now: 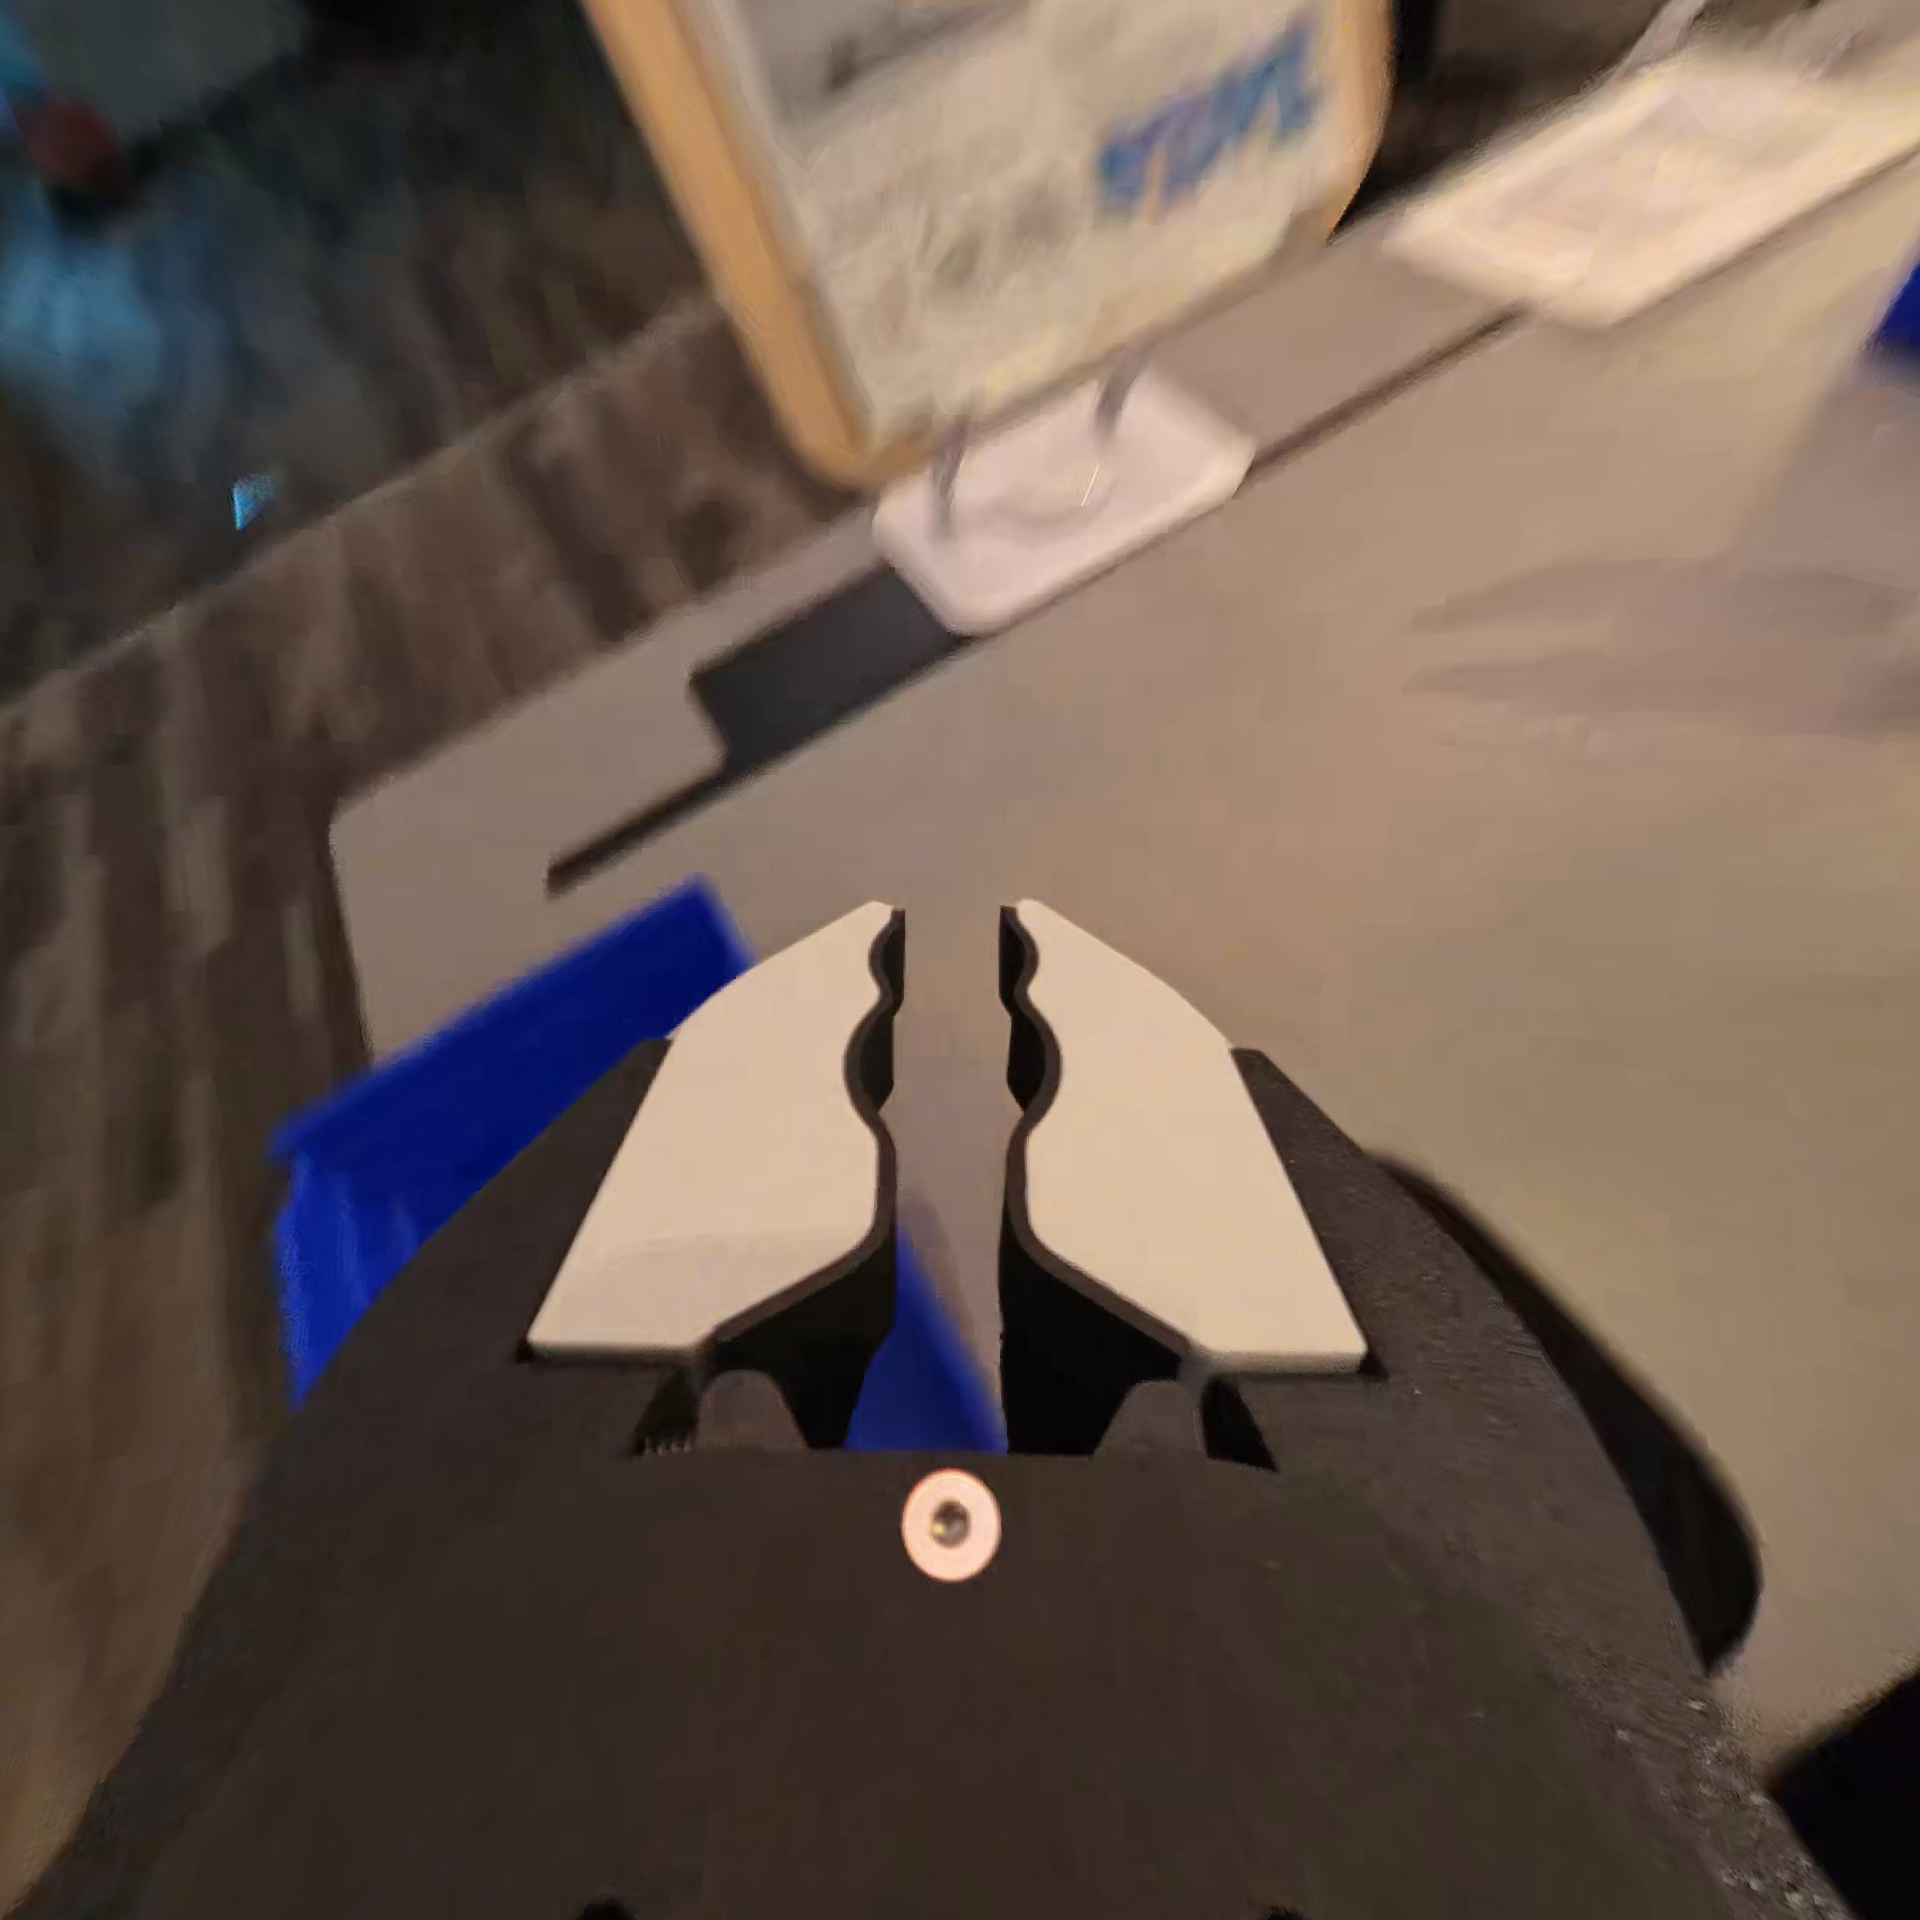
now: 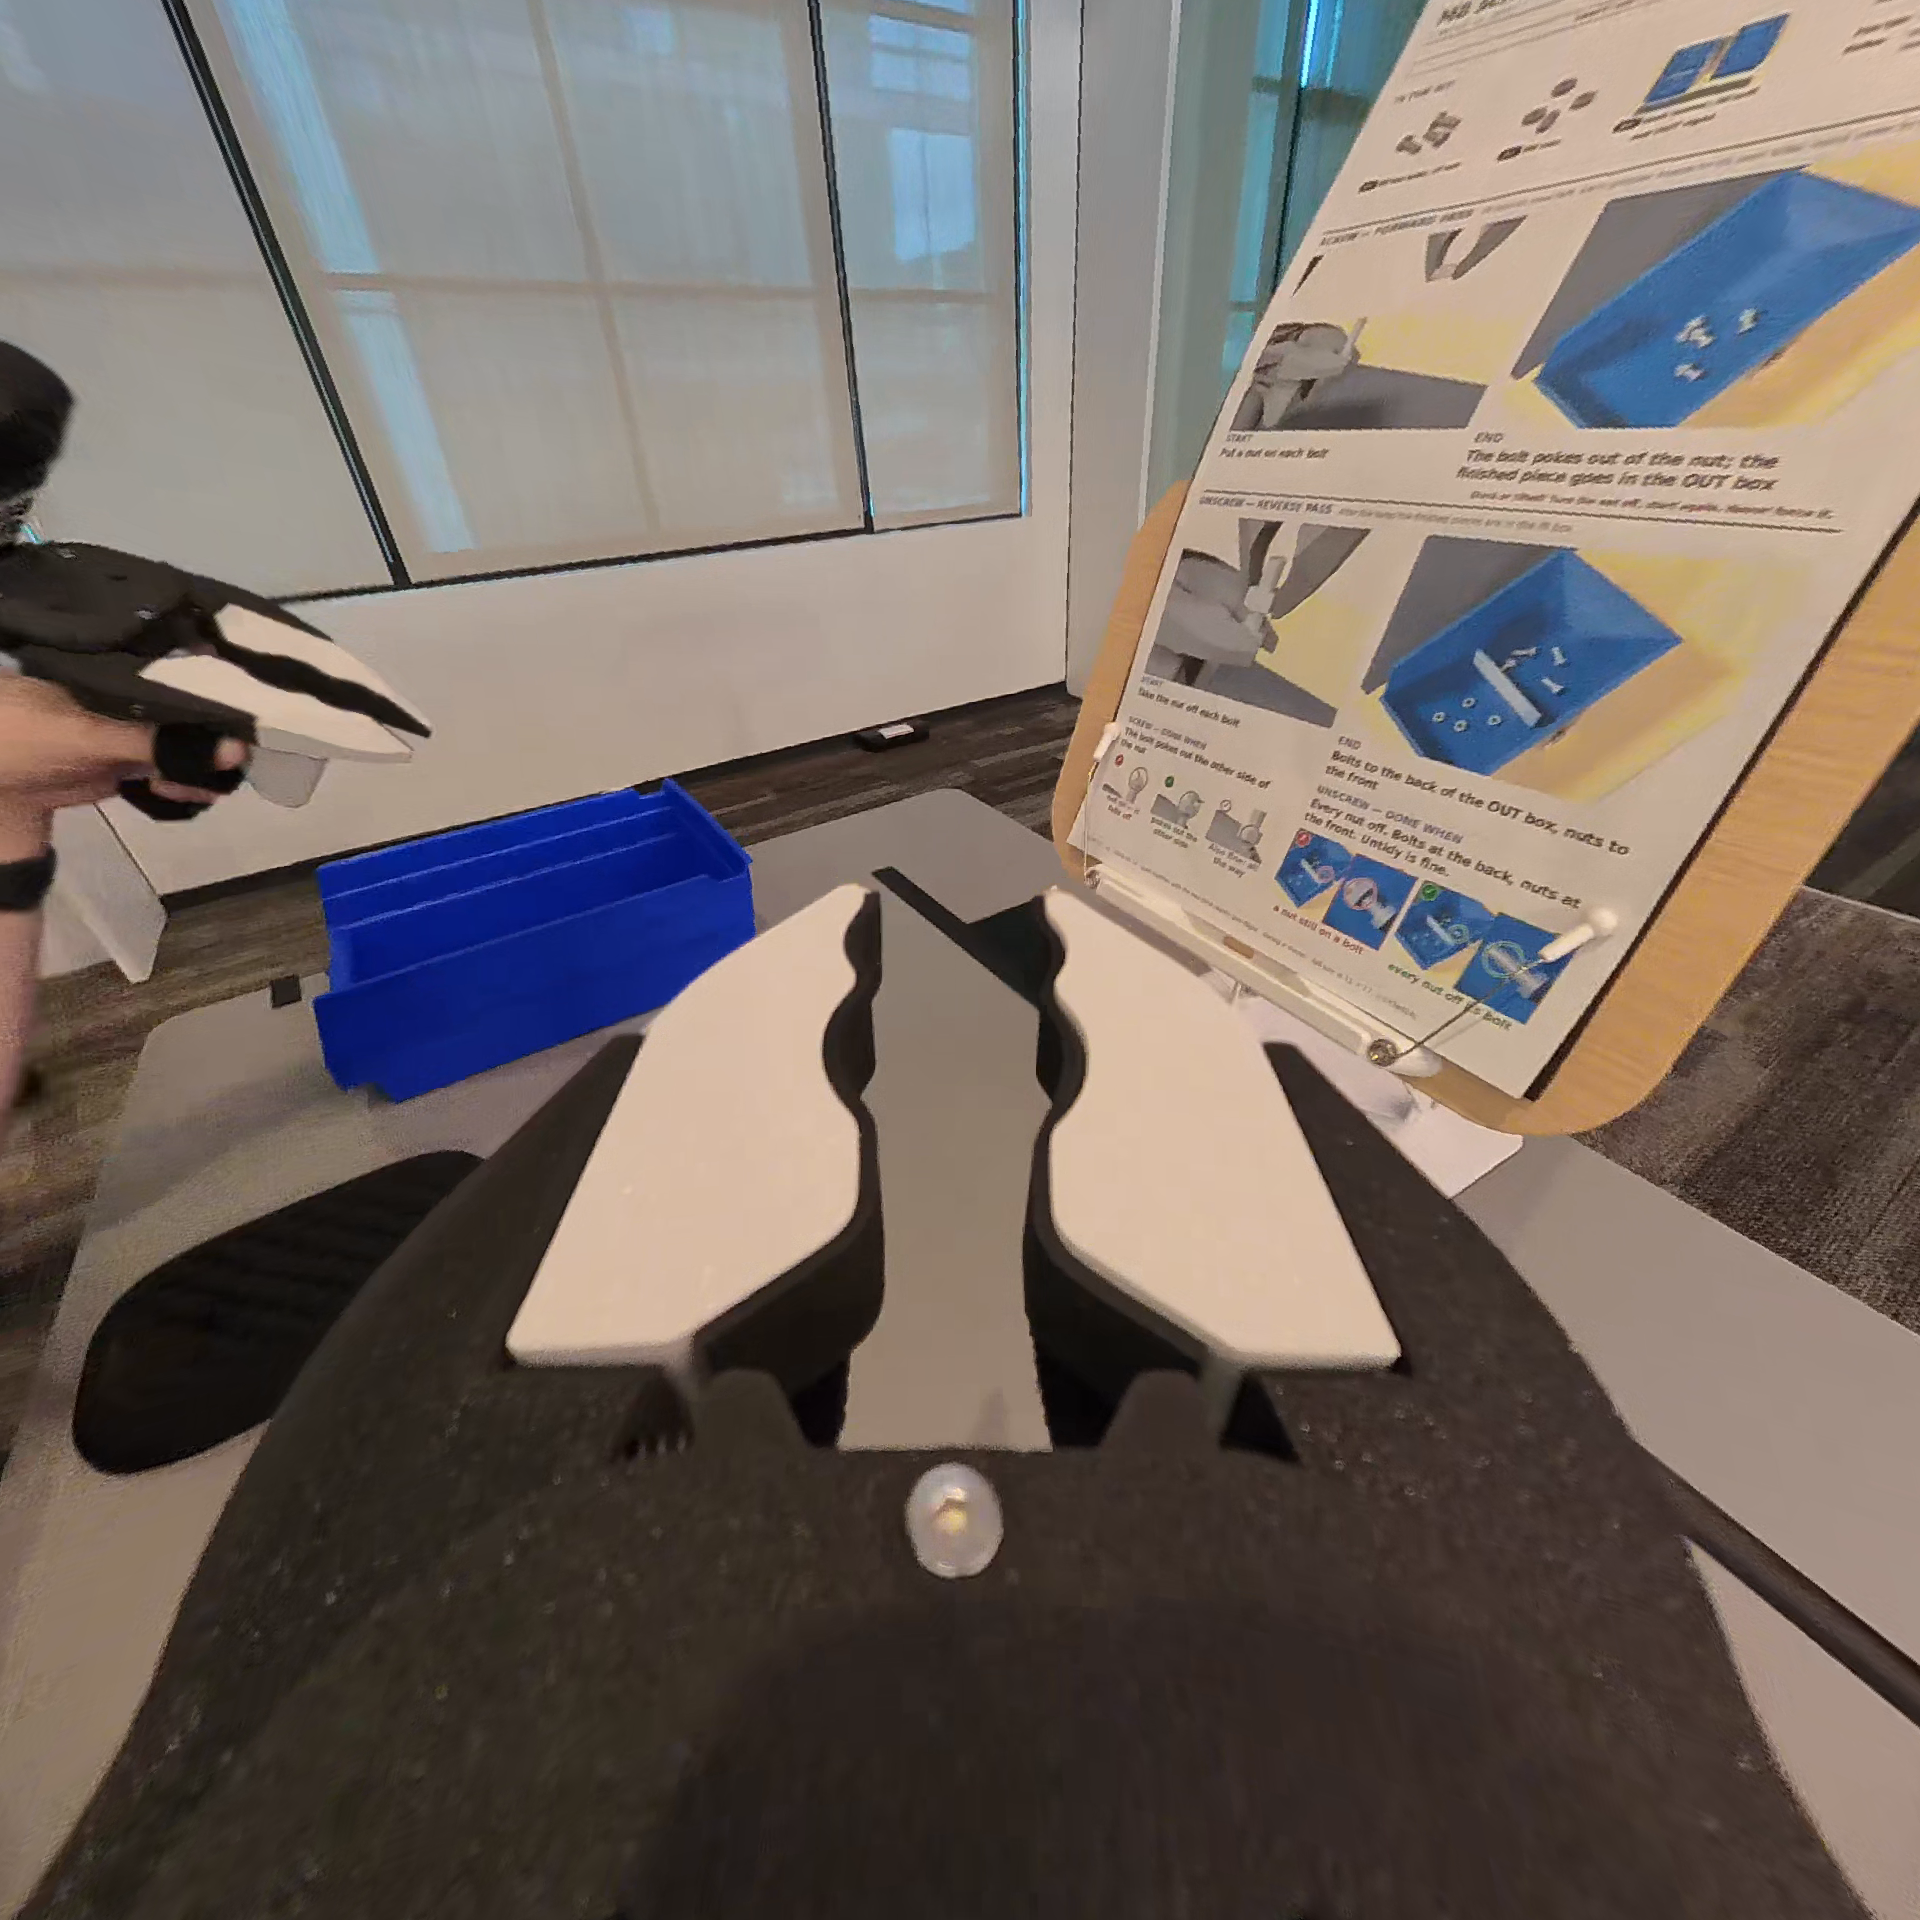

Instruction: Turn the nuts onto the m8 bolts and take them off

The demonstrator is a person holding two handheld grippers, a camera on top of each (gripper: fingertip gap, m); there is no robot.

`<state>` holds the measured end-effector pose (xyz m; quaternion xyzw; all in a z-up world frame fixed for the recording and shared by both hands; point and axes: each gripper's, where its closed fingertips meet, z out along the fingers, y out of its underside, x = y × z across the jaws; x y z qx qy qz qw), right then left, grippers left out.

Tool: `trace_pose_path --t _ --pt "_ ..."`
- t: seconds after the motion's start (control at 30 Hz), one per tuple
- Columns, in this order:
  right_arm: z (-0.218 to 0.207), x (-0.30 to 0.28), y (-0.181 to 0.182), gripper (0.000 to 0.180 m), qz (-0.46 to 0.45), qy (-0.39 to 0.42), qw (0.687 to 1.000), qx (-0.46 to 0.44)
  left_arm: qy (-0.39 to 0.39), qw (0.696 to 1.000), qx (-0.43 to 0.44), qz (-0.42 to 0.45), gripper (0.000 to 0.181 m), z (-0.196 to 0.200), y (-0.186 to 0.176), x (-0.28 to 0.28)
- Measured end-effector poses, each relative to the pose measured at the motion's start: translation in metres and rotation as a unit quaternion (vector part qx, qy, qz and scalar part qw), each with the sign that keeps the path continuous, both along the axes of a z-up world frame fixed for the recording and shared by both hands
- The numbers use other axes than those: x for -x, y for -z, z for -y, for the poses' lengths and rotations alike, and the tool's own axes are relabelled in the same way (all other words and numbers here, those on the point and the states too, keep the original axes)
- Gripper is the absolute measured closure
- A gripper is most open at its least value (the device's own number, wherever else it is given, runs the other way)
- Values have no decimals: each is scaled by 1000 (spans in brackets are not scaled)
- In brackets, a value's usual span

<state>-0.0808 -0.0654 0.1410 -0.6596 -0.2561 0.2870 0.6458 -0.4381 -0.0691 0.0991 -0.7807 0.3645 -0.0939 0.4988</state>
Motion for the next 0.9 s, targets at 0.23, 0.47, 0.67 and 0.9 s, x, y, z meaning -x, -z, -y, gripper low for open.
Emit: trace_pose_path --t 0.23,0.47,0.67,0.9 --pt "-5 3 16 152 73 30 997 19 -104 965 220 -100 166 -29 146 139" --pt "-8 6 30 151 88 25 995 46 -131 926 349 -58 155 -42 217 146" --pt "-8 5 31 151 98 28 994 49 -140 907 383 -107 152 -44 238 146" --pt "-10 -1 37 151 103 30 992 60 -150 904 376 -138 160 -52 248 146"
